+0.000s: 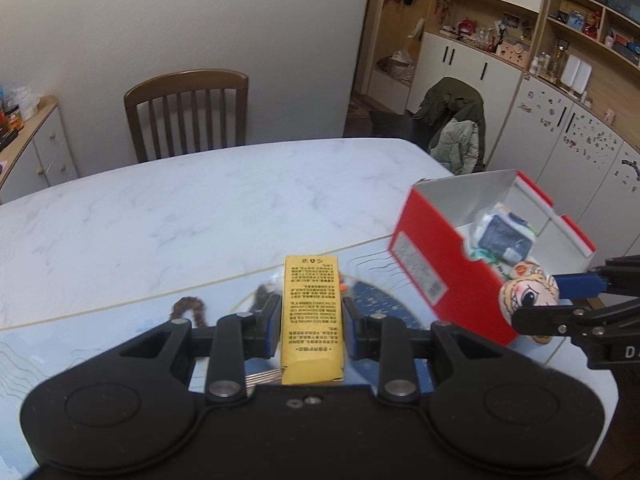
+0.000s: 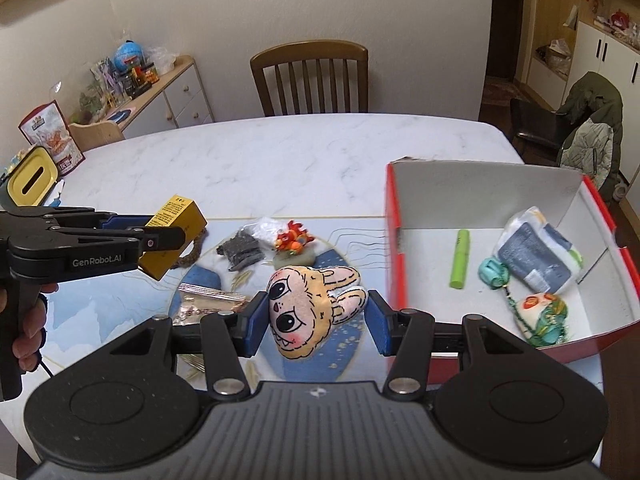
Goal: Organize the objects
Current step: 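Carry the yellow box into the shoebox and open the left tool while the right tool releases the plush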
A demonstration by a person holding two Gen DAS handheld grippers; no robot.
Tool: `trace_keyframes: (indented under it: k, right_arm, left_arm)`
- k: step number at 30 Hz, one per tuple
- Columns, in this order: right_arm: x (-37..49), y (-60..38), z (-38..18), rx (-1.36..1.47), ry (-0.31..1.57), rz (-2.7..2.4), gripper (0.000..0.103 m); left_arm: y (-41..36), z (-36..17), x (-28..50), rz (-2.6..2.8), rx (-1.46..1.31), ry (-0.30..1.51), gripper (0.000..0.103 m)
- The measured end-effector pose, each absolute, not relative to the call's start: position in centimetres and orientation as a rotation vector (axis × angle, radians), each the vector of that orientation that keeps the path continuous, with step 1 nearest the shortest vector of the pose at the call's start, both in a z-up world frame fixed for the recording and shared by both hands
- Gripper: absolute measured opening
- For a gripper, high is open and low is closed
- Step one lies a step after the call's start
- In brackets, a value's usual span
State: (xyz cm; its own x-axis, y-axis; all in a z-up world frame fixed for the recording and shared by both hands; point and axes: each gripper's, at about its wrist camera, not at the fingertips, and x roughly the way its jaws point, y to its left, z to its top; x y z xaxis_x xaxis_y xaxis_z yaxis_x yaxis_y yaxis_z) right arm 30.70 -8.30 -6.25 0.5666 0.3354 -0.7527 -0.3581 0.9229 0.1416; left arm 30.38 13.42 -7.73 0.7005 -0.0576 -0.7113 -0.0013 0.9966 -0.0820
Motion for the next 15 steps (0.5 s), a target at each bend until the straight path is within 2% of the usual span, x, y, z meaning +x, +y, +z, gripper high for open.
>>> trace_keyframes:
  k: [15]
  right_arm:
    - [33.6, -17.8, -7.1, -0.025, 0.871, 0.379, 0.051]
  left_arm:
    - [3.3, -7.9, 33.9, -0.102, -0.051, 0.807, 0.028]
